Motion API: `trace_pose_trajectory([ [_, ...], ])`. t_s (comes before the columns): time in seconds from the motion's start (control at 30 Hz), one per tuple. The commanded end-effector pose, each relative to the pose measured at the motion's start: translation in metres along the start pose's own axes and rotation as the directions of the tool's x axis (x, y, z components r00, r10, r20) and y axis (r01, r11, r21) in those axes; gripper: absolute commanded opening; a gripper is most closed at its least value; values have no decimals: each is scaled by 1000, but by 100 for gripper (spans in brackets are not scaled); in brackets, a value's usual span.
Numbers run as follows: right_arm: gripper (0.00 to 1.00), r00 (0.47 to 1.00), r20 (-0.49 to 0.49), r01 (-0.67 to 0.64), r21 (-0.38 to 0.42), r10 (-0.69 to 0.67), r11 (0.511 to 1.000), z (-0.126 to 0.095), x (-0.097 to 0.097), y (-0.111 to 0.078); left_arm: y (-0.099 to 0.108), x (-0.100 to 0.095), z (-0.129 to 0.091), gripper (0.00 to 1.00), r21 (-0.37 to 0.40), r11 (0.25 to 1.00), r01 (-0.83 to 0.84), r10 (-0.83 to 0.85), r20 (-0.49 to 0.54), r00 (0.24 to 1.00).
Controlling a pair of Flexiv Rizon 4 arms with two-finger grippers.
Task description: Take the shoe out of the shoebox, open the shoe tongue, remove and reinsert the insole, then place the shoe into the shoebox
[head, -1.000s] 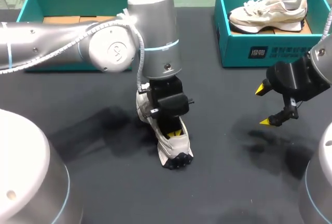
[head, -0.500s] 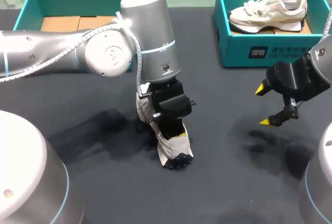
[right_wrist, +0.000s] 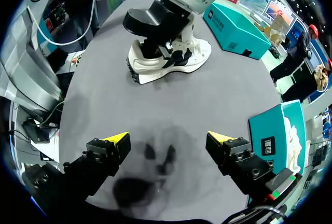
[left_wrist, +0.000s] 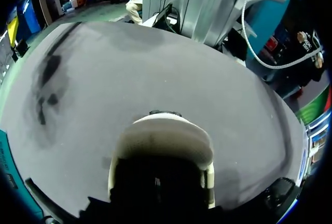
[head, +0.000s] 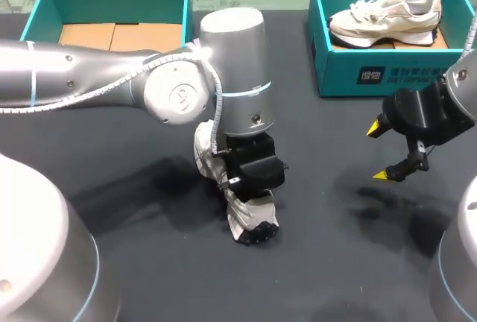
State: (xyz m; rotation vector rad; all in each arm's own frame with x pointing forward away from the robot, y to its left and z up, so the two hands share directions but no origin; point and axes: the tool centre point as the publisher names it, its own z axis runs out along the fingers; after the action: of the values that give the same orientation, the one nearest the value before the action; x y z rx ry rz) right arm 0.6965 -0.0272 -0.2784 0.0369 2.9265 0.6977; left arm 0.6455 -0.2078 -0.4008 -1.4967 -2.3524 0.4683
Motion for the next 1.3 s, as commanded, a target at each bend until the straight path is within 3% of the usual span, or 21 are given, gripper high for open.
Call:
trace_pose_trajectory([
  [0.03,100,1000,3,0,2,0,1000,0,2,0,8,-1,7,0,-45,999,21,-22,-12,1000],
  [0.33,100,1000,3,0,2,0,1000,0,2,0,37,16,-5,0,-182,980,85,-85,7,996],
  [0.5,100,1000,3,0,2,0,1000,0,2,0,48,17,-13,0,-203,973,110,-108,21,994],
  [0.73,100,1000,3,0,2,0,1000,0,2,0,25,16,-35,0,-158,987,34,-24,66,998],
  [1.0,100,1000,3,0,2,0,1000,0,2,0,8,10,-30,0,-149,989,-12,21,59,998],
  [1.3,100,1000,3,0,2,0,1000,0,2,0,33,3,-8,0,-208,976,61,-60,12,998],
])
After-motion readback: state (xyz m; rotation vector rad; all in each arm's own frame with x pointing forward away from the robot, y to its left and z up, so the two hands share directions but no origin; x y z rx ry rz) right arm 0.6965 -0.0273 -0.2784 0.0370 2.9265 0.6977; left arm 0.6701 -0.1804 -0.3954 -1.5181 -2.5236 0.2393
